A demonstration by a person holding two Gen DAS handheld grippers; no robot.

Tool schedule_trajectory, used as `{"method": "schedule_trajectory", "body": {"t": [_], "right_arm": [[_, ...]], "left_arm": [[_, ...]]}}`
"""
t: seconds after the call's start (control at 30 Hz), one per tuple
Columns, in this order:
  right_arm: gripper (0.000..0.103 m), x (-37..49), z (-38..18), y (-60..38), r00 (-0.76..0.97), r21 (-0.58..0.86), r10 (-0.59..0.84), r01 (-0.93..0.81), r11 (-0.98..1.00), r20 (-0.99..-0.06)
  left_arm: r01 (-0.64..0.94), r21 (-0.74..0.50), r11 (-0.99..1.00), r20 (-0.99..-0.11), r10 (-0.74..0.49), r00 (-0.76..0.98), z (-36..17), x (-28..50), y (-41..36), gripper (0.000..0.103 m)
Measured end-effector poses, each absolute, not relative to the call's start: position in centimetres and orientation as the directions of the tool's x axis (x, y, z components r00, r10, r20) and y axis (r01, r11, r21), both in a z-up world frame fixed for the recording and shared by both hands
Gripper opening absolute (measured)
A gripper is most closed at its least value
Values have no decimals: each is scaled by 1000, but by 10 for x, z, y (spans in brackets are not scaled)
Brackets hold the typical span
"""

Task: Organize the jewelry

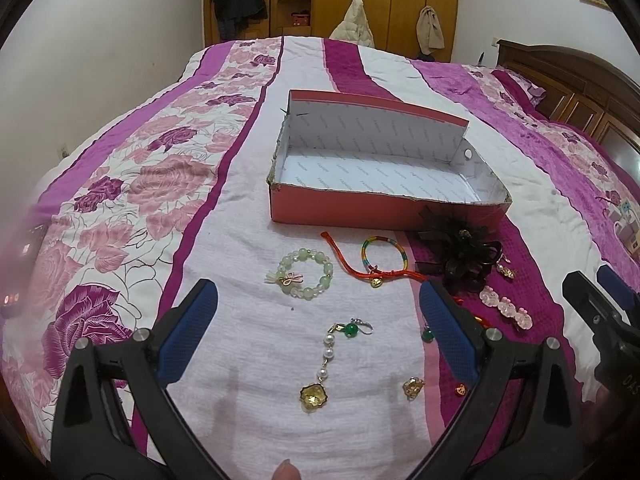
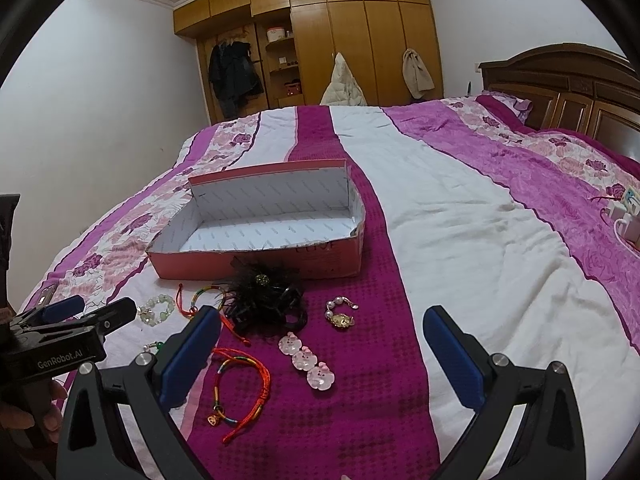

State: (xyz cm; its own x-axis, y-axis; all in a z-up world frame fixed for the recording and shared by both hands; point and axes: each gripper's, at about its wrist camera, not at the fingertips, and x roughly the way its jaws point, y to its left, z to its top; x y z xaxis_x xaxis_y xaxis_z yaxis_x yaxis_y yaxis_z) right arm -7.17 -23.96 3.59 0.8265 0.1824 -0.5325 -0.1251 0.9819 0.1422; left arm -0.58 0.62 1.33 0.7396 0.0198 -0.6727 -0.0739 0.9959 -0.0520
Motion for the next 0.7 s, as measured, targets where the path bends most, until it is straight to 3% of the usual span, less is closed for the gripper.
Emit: {"method": "schedule_trajectory", "body": {"t": [0.7], "right_arm": [[103,-72,36,-239,825,144,184,-126,981,-534]], "left_arm": [[-74,-50,996,-672,22,740,13,-7,4,94]]}}
